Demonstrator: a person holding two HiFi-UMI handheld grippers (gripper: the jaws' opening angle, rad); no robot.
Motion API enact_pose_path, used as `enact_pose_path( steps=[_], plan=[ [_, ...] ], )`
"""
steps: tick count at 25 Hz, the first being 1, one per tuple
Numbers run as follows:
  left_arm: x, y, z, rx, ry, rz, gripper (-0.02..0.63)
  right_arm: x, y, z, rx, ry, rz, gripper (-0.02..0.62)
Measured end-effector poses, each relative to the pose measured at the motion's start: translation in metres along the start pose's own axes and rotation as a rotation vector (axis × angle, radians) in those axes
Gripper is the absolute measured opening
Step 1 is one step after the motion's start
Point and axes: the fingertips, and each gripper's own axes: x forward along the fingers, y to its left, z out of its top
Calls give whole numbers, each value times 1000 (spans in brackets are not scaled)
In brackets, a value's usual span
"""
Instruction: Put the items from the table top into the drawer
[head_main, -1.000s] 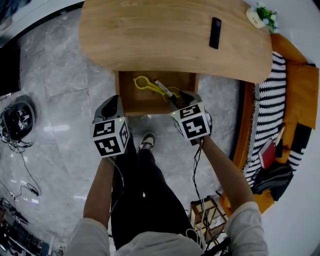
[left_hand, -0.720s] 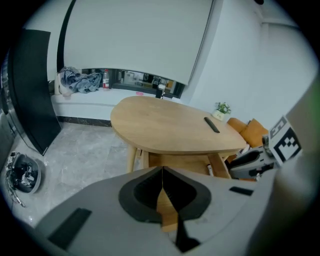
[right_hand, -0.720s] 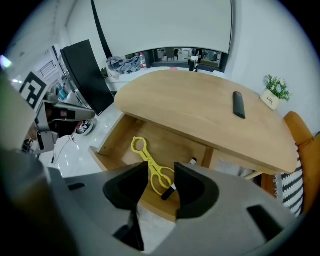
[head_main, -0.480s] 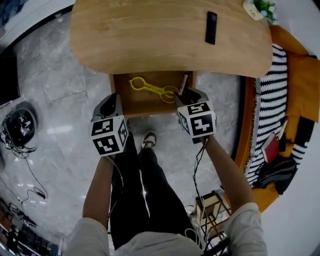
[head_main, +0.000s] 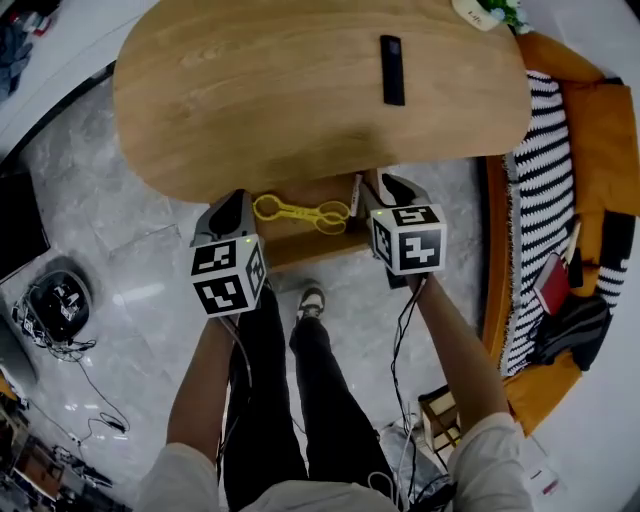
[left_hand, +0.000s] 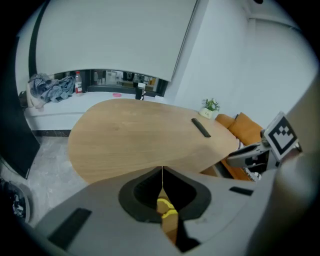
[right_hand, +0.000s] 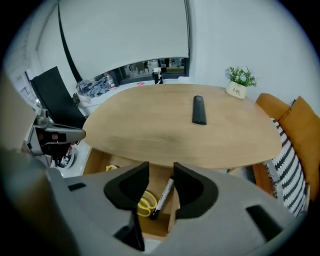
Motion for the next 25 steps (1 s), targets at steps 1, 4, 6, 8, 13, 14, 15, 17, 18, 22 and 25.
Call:
enact_pose_path(
  steps=[1,4,6,8,13,14,15,17,18,22,25],
  plan=[
    [6,0,7,4,2,-11,11,2,-6,5,22,-7,-14,147],
    [22,2,31,27,5,-37,11,9,-24,24,91,-32,-55,147],
    [33,5,46,48,4,-46,11,13,-33,38,129,-48,-73,147],
    [42,7,59,64,7,-53,11,18,-41,50,158,-57,-88,147],
    [63,10,87,111,15,-83,11,32,-61,77,216,-66,-133,152],
    [67,11,92,119,14,-90,11,35,-66,83,224,-72,-147,155],
    [71,11,96,127,14,-96,11,37,-71,90,229,-78,-162,156],
    [78,12,103,139,15,-106,11,42,-82,100,234,-85,-190,163],
    [82,13,105,143,16,-111,11,45,-86,104,235,-84,-201,167],
    [94,18,118,148,12,-123,11,59,-99,115,227,-63,-236,173],
    [101,23,126,140,6,-126,11,70,-106,119,216,-49,-255,178]
  ],
)
